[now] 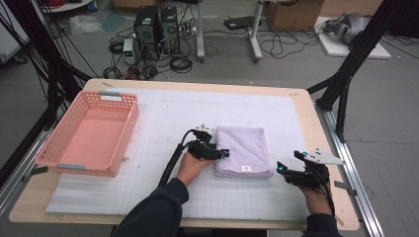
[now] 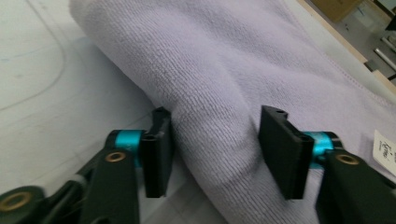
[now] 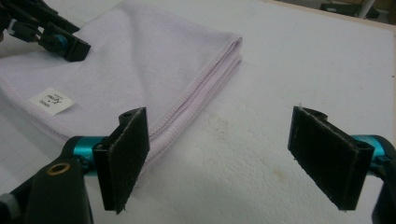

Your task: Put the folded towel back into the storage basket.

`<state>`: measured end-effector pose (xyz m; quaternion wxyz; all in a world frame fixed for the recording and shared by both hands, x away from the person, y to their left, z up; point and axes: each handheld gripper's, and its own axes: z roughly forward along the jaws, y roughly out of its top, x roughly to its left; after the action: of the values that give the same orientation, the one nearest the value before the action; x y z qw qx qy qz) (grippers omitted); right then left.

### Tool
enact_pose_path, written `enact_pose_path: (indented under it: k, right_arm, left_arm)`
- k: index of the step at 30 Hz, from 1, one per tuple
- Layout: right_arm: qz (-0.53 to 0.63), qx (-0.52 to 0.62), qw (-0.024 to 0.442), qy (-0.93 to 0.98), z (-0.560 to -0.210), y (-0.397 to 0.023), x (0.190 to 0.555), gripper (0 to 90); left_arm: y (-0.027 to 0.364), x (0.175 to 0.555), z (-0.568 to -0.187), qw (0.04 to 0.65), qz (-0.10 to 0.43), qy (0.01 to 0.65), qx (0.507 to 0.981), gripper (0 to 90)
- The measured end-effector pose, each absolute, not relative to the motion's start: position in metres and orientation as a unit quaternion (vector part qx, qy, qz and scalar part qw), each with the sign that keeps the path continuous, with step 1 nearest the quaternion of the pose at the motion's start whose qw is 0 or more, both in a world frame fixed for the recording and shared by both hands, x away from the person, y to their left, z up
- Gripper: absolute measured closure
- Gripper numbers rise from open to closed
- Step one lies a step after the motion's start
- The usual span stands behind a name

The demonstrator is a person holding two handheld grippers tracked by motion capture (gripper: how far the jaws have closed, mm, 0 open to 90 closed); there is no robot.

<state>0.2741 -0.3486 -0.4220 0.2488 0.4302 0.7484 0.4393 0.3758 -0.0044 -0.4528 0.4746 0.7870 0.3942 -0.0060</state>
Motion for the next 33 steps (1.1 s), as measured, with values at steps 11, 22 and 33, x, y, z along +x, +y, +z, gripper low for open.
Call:
enact_pose_path:
  k: [11,22,33]
  right_arm:
    - [0.440,0.430,0.247,0.749,-0.422,-0.349,0.275,19.7]
    - [0.441,0.432,0.246,0.747,-0.422,-0.350,0.273,19.7]
    - [0.442,0.430,0.245,0.748,-0.422,-0.347,0.274,19.7]
  left_arm:
    - [0.002,0.377,-0.452,0.502,-0.017,0.369,0.782,72.1]
    - [0.019,0.365,-0.437,0.556,0.002,0.313,0.770,73.6]
    - [0.054,0.356,-0.416,0.571,0.035,0.275,0.773,73.5]
